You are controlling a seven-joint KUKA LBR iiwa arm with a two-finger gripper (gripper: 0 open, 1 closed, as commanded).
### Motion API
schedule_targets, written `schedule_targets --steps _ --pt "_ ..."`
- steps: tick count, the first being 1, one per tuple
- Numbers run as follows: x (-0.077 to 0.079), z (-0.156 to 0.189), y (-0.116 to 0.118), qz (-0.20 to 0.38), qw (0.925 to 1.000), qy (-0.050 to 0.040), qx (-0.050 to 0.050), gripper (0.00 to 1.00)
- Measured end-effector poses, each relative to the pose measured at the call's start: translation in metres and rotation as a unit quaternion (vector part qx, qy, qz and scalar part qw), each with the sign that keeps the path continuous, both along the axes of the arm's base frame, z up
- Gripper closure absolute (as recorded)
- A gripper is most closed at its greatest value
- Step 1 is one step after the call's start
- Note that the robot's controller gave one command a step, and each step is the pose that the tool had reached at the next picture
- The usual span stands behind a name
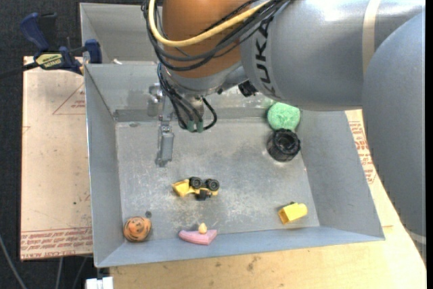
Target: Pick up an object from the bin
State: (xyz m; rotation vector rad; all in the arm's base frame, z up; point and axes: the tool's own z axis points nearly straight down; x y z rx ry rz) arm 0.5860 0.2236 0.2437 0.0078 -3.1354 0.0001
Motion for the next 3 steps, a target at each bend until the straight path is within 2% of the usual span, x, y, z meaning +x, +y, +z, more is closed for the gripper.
schedule_targets --steps 1,2,3 --pt "0.001 0.005 -0.002 -0.002 1.0000 -0.0037 0.001 0.00" --pt "-0.027 -0.063 -0.034 0.037 0.9993 -0.0049 0.001 0.00" --pt "-0.039 -0.082 -0.108 0.170 0.9855 -0.0032 0.001 0.00"
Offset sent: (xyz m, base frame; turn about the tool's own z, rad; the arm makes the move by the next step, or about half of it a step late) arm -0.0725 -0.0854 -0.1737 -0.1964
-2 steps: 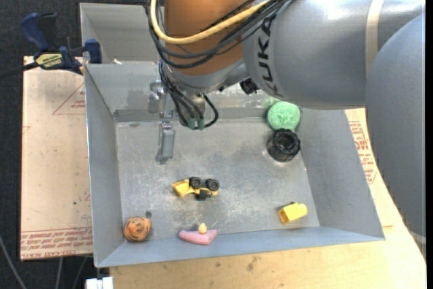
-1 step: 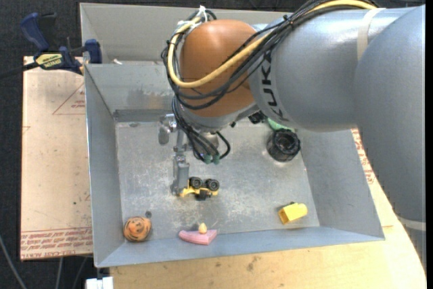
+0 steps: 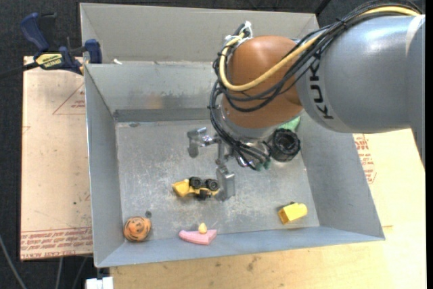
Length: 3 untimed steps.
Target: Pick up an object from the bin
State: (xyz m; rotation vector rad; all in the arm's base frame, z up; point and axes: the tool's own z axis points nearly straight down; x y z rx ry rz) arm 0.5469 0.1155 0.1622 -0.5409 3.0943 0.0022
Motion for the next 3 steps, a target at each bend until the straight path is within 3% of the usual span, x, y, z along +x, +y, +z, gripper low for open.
schedule_targets --steps 1,2,3 --pt "0.014 -0.015 -0.014 0.096 0.9954 -0.0015 -0.001 0.00" --pt "0.001 -0.054 -0.016 0.088 0.9961 -0.0008 0.000 0.00" --pt "0.003 -0.087 -0.017 0.027 0.9996 -0.0041 0.002 1.00"
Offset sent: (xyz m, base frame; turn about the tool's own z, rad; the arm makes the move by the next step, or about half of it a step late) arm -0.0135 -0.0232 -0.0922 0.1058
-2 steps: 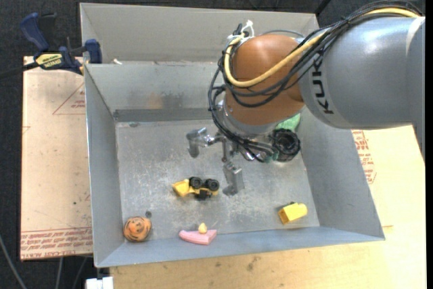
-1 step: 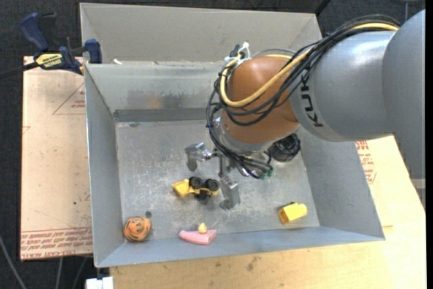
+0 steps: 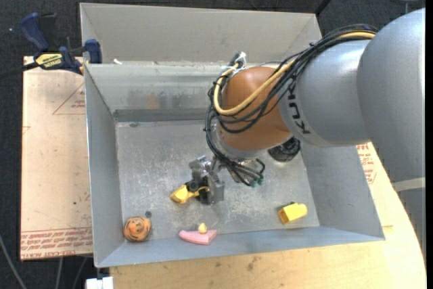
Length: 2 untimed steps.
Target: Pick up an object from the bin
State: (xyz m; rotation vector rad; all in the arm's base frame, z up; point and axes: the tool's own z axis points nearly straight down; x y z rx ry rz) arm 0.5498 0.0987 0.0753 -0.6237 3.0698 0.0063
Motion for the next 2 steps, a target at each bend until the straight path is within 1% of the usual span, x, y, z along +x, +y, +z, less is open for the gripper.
schedule_targets --steps 2 --pt "-0.0014 0.0049 -0.0001 0.000 1.0000 0.0018 0.000 1.00"
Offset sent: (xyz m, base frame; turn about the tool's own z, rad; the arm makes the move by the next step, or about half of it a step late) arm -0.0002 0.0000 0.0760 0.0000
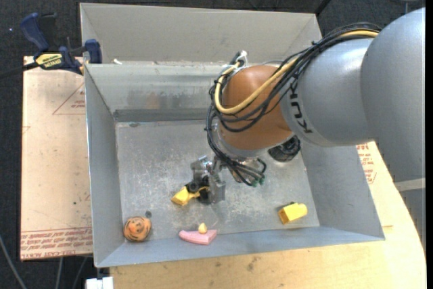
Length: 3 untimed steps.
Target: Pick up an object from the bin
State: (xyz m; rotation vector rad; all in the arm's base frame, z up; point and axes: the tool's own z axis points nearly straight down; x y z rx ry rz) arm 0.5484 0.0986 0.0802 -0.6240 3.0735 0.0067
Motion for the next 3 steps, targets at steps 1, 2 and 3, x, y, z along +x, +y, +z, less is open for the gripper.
schedule_targets --steps 1,2,3 --pt "-0.001 0.019 0.000 0.000 1.0000 0.0026 -0.002 1.00" --pt "0.000 0.034 0.000 0.000 1.0000 0.0021 -0.002 1.00" --pt "-0.002 0.055 0.000 0.000 1.0000 0.0047 -0.002 1.00"
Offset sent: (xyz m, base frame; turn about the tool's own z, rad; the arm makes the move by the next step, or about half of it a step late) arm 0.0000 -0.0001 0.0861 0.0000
